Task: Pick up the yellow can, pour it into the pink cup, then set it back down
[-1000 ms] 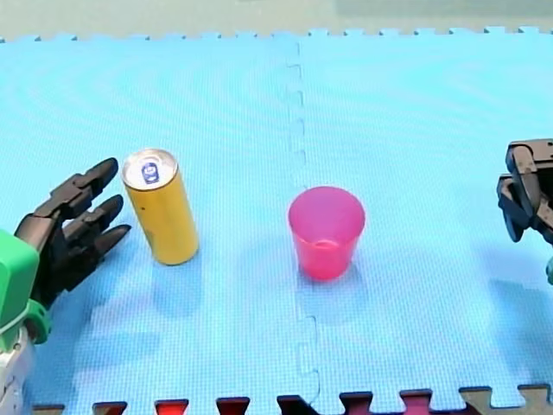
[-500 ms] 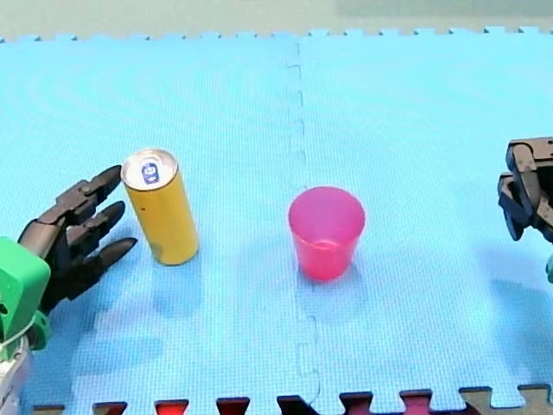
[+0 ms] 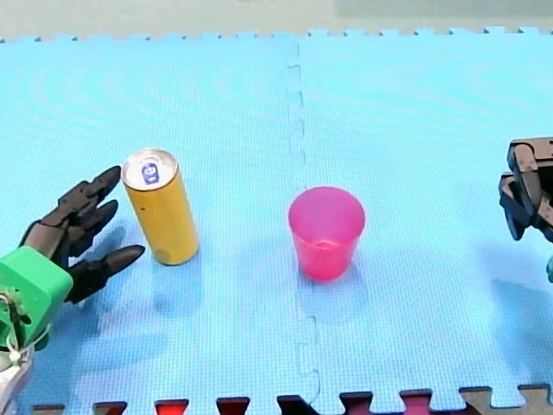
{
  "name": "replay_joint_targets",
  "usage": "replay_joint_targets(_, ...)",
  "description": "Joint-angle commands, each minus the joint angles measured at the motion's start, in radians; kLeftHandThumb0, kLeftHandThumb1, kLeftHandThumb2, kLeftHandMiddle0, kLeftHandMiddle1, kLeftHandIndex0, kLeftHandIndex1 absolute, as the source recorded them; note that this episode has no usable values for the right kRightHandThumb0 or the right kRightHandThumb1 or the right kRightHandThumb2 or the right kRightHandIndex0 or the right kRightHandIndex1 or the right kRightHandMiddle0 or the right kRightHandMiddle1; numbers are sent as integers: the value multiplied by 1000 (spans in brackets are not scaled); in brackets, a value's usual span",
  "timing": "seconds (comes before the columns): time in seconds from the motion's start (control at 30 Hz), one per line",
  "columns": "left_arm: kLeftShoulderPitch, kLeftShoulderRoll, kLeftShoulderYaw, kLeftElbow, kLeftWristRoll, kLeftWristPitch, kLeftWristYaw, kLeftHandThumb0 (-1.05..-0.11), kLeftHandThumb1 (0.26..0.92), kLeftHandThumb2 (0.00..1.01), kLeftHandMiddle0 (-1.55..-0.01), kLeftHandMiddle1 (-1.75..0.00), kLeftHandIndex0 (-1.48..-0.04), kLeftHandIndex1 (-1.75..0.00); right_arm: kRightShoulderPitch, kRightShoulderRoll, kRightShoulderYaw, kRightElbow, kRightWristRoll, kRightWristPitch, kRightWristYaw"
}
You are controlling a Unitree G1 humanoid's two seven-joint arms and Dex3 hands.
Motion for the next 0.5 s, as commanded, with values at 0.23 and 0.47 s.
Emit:
replay_joint_targets(0.23,-1,7,-2,10,-13,-16,-9,-943,821,3,-366,-1,-301,0,-3,-13,5,4,-16,-5,-21)
replay_joint_targets(0.47,-5,6,2,17,-26,-15,-24,-936,819,0,-367,0,-298,0,-3,-15,9,5,-22,-6,-30)
